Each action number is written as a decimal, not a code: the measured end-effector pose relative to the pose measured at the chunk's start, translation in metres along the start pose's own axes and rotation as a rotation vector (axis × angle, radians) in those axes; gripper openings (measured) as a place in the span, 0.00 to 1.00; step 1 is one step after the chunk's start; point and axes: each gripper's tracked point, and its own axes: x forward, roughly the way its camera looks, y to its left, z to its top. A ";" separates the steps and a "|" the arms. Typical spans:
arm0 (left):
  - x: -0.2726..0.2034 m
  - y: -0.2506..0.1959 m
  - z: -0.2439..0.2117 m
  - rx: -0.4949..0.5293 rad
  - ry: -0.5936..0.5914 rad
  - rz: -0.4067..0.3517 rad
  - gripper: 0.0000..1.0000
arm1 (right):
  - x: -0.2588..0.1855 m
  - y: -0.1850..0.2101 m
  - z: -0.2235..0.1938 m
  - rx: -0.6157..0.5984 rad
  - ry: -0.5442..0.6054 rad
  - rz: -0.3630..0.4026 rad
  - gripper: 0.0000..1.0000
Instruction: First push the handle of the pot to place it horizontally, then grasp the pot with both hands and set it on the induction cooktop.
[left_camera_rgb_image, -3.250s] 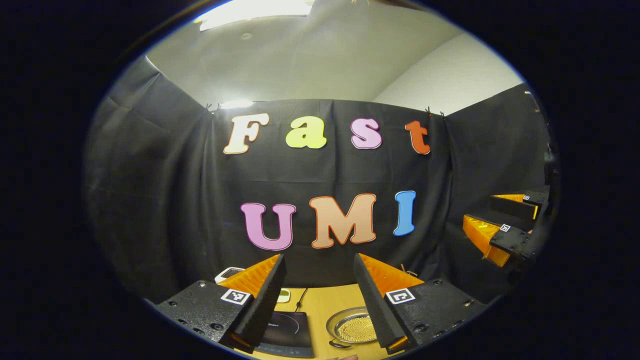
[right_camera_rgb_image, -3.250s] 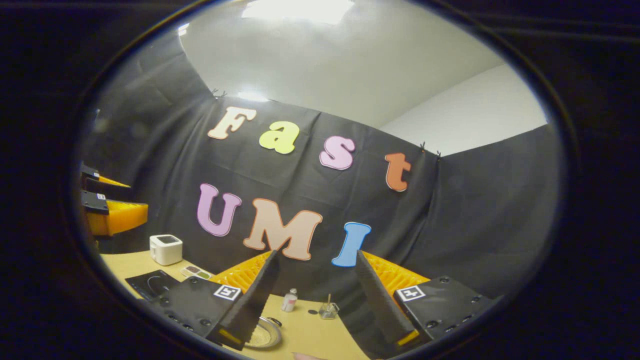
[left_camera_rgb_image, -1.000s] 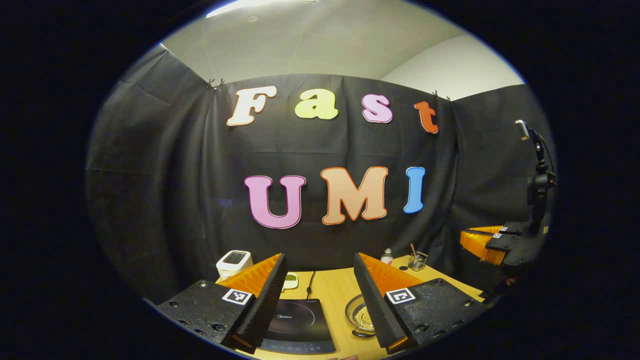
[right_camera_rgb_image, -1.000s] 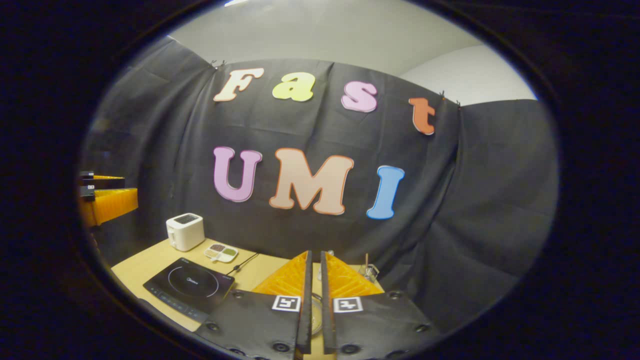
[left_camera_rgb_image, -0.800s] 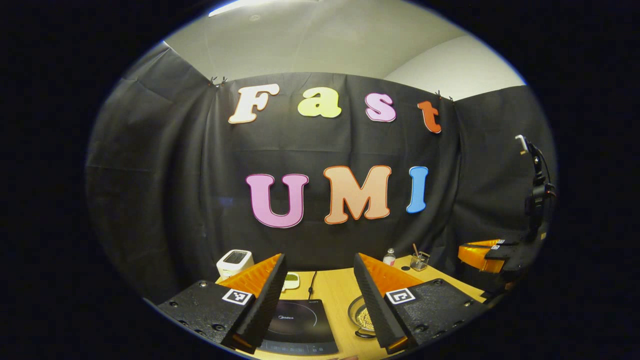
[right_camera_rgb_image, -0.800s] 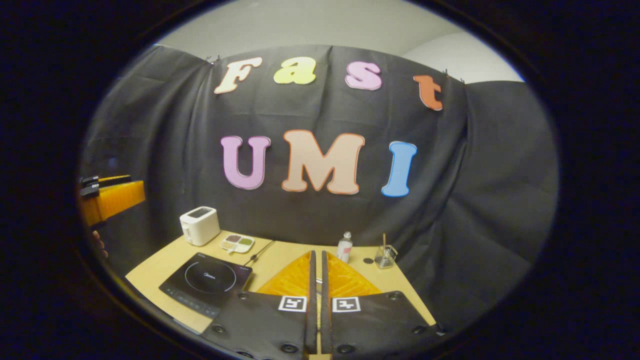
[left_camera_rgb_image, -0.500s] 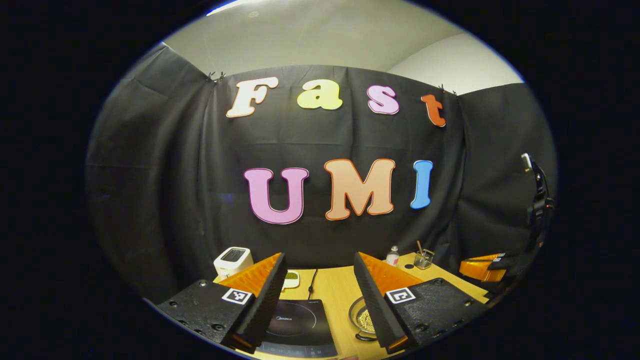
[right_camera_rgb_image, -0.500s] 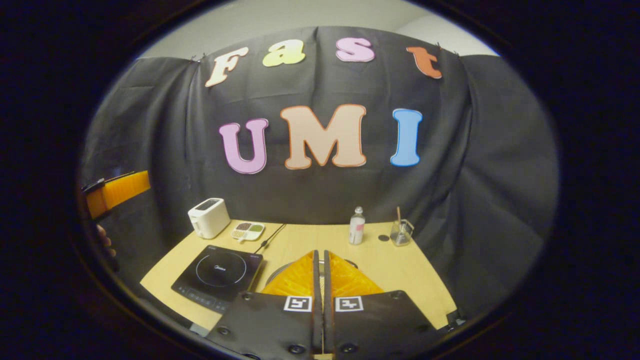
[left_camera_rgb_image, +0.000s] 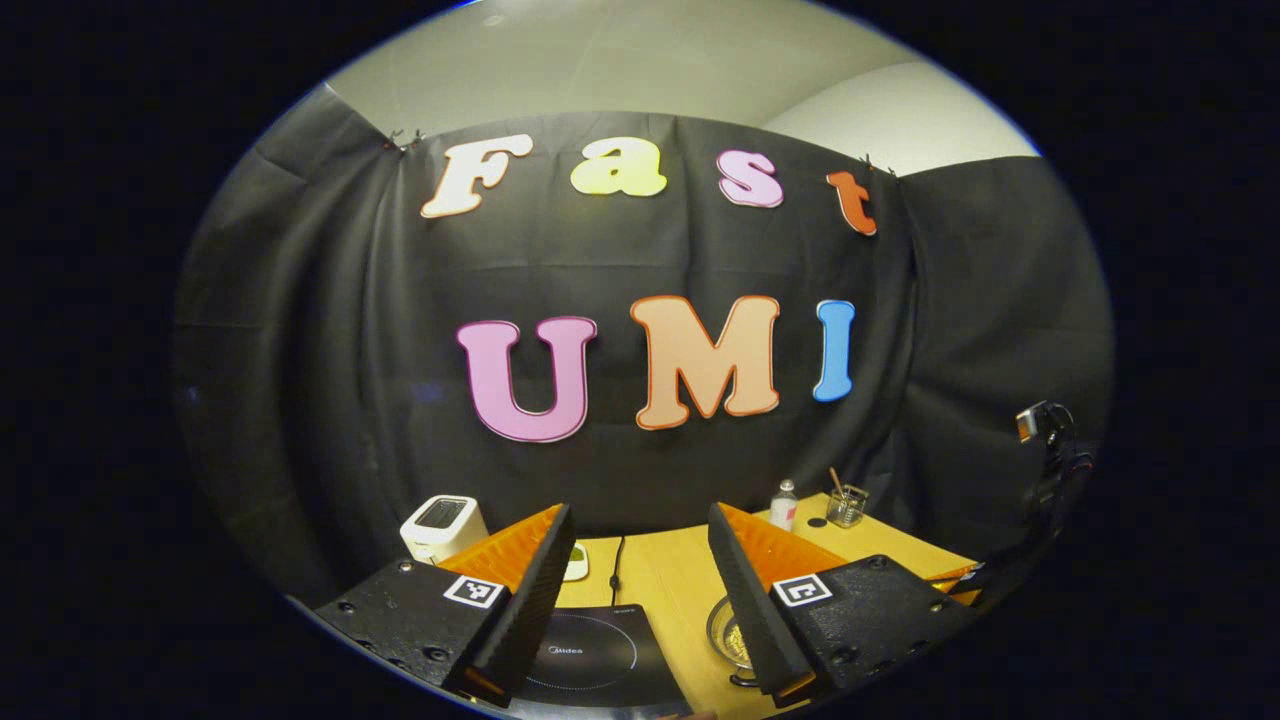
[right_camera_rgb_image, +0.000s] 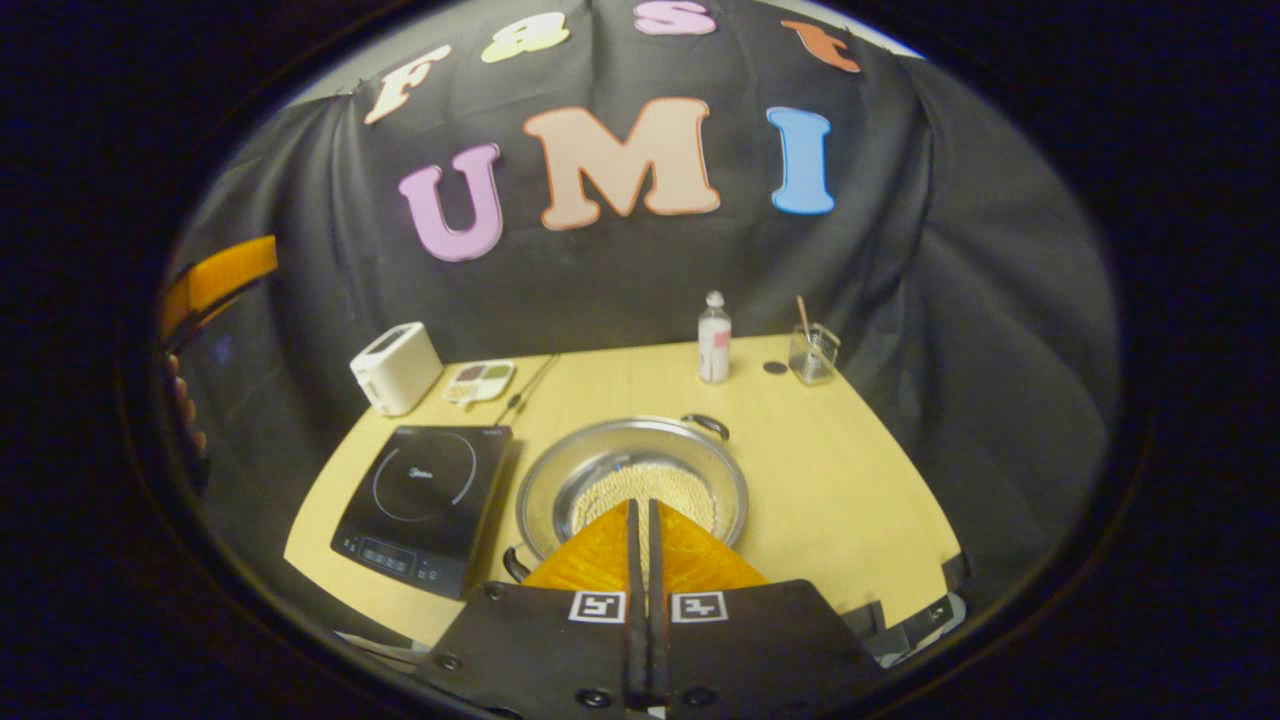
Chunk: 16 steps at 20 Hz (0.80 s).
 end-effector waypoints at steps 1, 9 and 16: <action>0.007 0.001 -0.002 0.000 -0.006 -0.032 0.83 | 0.006 0.002 -0.011 0.006 0.023 -0.027 0.00; 0.039 0.021 -0.048 0.003 0.042 -0.226 0.82 | 0.037 0.018 -0.079 0.134 0.165 -0.166 0.02; 0.058 0.041 -0.077 -0.023 0.074 -0.272 0.82 | 0.053 0.034 -0.136 0.128 0.324 -0.222 0.03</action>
